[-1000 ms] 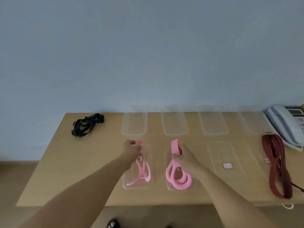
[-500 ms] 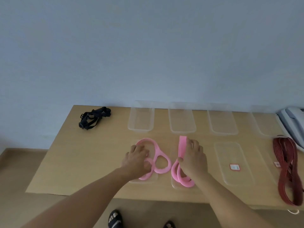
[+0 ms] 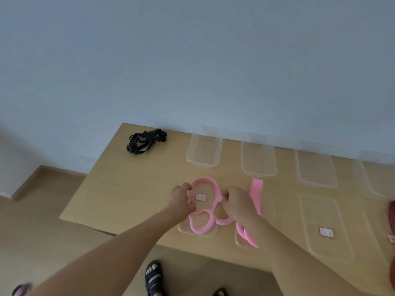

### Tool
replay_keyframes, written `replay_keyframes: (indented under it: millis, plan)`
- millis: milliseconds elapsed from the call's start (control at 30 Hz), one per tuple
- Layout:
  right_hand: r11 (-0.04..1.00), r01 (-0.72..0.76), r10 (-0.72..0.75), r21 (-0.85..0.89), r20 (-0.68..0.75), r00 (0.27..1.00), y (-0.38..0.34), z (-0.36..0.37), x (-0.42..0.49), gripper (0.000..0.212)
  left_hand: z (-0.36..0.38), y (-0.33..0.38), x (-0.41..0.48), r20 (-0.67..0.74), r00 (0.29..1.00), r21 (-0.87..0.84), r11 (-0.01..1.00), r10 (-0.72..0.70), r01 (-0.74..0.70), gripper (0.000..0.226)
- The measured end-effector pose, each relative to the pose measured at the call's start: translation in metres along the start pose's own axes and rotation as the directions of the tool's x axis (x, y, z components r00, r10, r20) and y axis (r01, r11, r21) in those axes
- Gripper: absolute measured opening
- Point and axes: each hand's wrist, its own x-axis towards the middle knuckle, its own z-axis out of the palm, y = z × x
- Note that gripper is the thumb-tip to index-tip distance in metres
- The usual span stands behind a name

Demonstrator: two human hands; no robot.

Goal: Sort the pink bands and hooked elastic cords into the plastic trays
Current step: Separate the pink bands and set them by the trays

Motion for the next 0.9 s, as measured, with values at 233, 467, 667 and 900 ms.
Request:
replay_keyframes:
  millis: [233,467,667,900]
  plan:
    - [0.996,0.004,0.004,-0.088,0.099,0.995,-0.012,0.005,0.002,0.029,-0.008,-0.007,0.004,0.051,0.995,-0.229,0.969,-0.080,0.089,0.050]
    - [0.992,0.004,-0.019,0.126,0.116,0.993,-0.037,-0.017,0.005,0.013,-0.013,-0.011,0.013,0.077,0.990,-0.321,0.938,-0.116,0.135,0.037]
    - [0.638,-0.235,-0.011,0.733,0.314,0.949,-0.063,-0.019,0.008,0.014,-0.017,-0.014,0.020,0.142,0.980,-0.408,0.894,-0.141,0.187,0.033]
    - [0.979,-0.073,0.059,0.190,0.078,0.995,-0.044,0.019,0.003,0.023,-0.027,-0.019,0.026,0.175,0.962,-0.529,0.804,-0.208,0.270,0.030]
